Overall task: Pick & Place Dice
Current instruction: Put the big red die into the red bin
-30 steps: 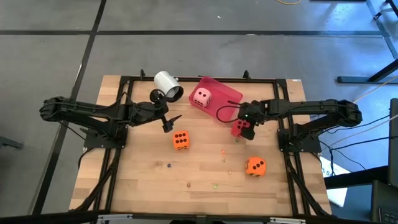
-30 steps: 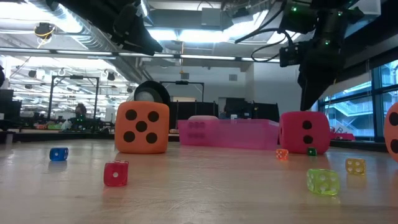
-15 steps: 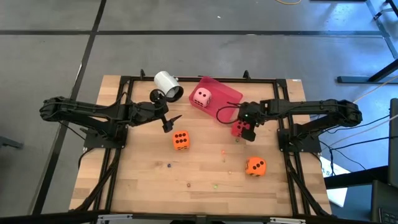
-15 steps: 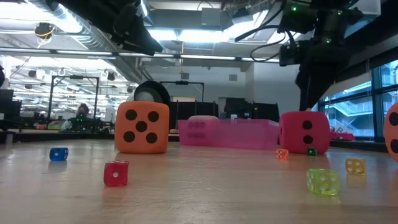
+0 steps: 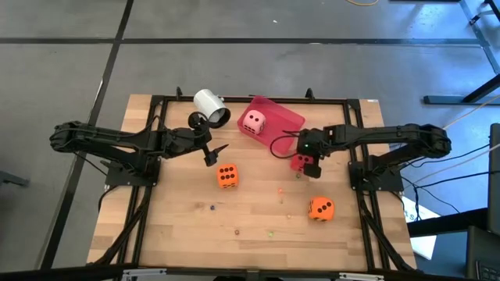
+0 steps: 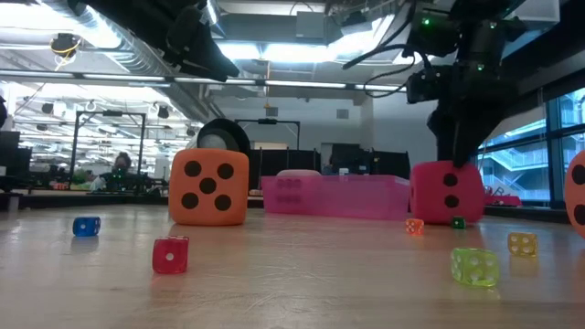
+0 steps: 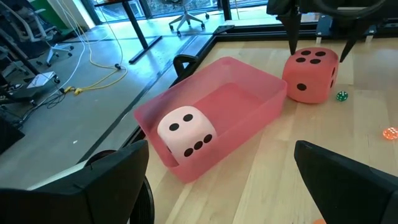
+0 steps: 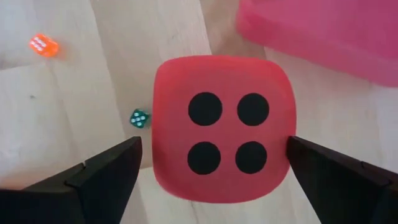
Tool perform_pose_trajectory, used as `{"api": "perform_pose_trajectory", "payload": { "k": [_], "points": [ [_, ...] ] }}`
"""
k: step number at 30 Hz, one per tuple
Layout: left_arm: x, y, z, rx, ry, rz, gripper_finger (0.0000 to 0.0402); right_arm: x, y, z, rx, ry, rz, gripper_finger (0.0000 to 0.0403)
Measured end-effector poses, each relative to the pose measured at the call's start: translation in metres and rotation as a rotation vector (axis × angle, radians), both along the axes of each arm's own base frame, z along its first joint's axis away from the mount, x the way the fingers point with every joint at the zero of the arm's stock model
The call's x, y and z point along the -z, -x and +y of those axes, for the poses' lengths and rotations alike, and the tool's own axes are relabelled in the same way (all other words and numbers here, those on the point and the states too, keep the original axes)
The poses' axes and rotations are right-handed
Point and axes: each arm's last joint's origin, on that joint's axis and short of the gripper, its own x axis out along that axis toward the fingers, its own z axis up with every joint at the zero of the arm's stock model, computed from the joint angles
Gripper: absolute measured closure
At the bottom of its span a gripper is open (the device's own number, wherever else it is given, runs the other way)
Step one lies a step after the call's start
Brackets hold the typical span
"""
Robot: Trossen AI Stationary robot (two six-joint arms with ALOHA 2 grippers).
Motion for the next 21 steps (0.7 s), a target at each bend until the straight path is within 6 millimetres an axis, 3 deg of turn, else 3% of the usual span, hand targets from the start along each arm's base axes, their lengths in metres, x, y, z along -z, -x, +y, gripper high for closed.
{"api": "perform_pose_trajectory", "payload": {
  "k": [21],
  "points": [
    [0.0000,0.0000,0.0000,0.000,0.000,0.000,0.0002,-0.0059,0.0006,0.0016,-0.076,0.035,-0.046,0.0003]
  ]
}}
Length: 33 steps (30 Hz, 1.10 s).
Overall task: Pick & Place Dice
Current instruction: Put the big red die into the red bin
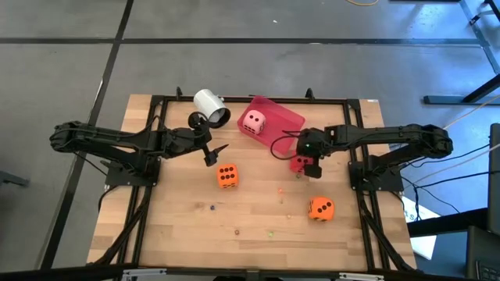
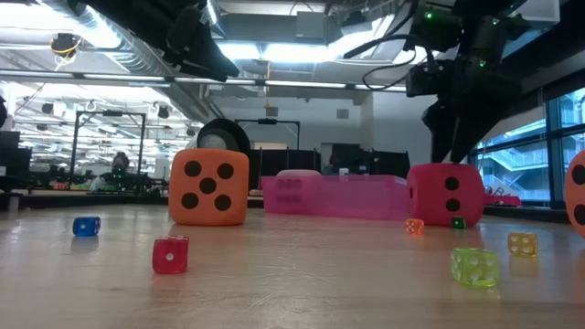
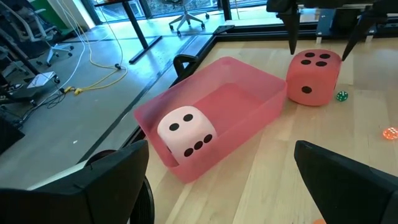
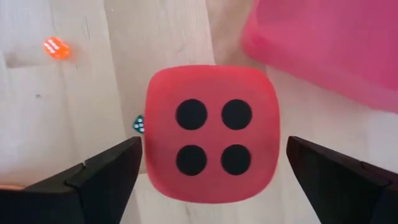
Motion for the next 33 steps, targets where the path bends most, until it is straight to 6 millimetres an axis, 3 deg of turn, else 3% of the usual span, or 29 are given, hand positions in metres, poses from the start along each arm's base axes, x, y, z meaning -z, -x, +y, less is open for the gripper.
{"api": "perform_pose_trajectory", "payload": {
  "k": [33],
  "points": [
    [0.000,0.000,0.000,0.000,0.000,0.000,0.0002,0.011,-0.010,-0.001,0.046,-0.046,0.005,0.0003]
  ]
}}
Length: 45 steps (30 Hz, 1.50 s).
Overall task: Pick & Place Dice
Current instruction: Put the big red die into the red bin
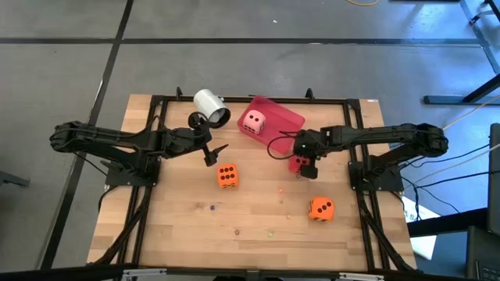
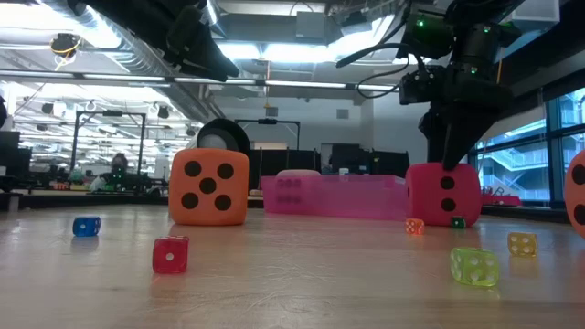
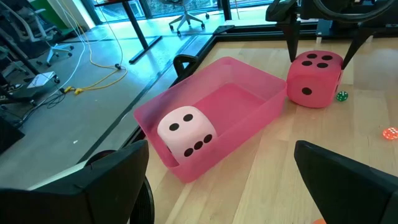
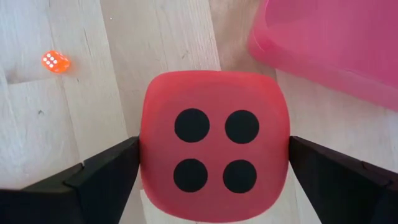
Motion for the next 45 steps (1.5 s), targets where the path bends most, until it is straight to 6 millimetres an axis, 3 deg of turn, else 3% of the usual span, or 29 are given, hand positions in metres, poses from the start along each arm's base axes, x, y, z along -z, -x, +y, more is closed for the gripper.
{"api": "perform_pose_trajectory", "payload": {
  "k": [6,20,32,39,45],
  "points": [
    [0.000,0.000,0.000,0.000,0.000,0.000,0.0002,0.012,0.003,0.000,0.000,0.001,-0.013,0.0003],
    [0.000,0.000,0.000,0.000,0.000,0.000,0.0002,0.013,0.001,0.000,0.024,0.000,-0.041,0.0004],
    [0.000,0.000,0.000,0.000,0.000,0.000,0.0002,0.011,-0.003,0.001,-0.033,-0.038,-0.075,0.0035],
    [0.000,0.000,0.000,0.000,0.000,0.000,0.0002,-0.014,-0.020,-0.001,-0.077,-0.007,-0.208,0.0035],
    [0.000,0.000,0.000,0.000,0.000,0.000,0.0002,-0.047,-0.042,0.000,-0.143,-0.084,-0.441,0.0035]
  ]
}}
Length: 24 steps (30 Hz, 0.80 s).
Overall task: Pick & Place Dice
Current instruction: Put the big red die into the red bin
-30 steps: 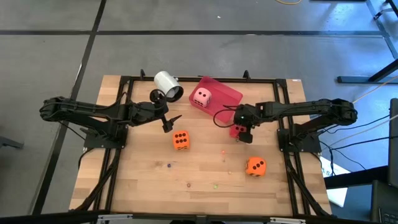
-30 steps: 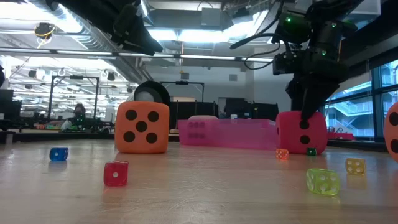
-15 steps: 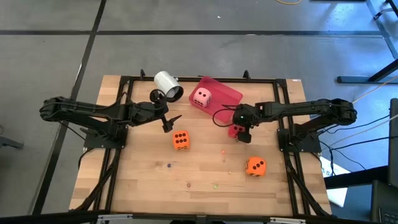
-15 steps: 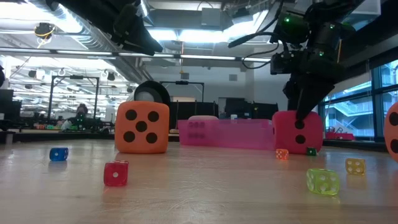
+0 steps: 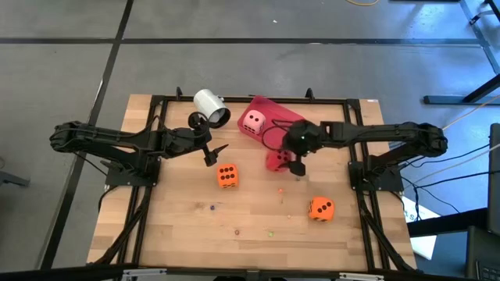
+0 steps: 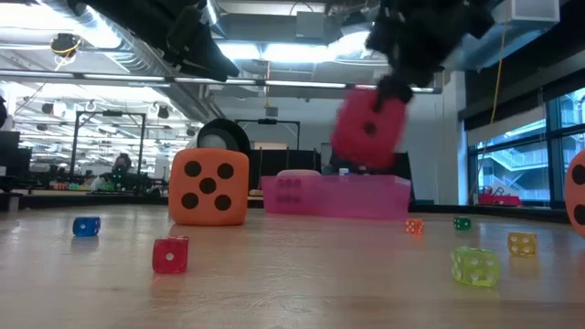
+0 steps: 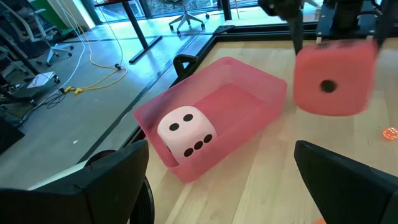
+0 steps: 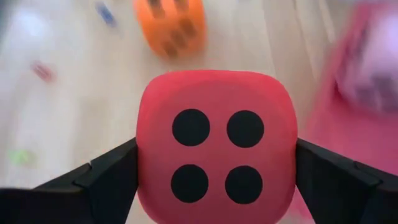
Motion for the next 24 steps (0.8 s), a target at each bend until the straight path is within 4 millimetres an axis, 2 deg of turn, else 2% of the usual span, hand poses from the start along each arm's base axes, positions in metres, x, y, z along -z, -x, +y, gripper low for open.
{"api": "perform_pose_trajectory", "payload": {
  "k": [3,6,11,14,19,24],
  "points": [
    [0.000,0.000,0.000,0.000,0.000,0.000,0.0002,-0.014,-0.010,0.000,-0.063,0.012,-0.156,0.0035],
    [0.000,0.000,0.000,0.000,0.000,0.000,0.0002,-0.024,-0.016,-0.003,-0.034,0.139,-0.244,0.0035],
    [0.000,0.000,0.000,0.000,0.000,0.000,0.0002,-0.034,-0.017,-0.021,0.260,0.446,-0.255,0.0035],
    [0.000,0.000,0.000,0.000,0.000,0.000,0.0002,-0.037,-0.014,-0.038,0.409,0.548,-0.243,0.0035],
    [0.000,0.000,0.000,0.000,0.000,0.000,0.0002,-0.035,-0.009,-0.064,0.396,0.459,-0.254,0.0035],
    [0.000,0.000,0.000,0.000,0.000,0.001,0.0002,-0.020,-0.018,-0.090,0.440,0.432,-0.253,0.0035]
  ]
}}
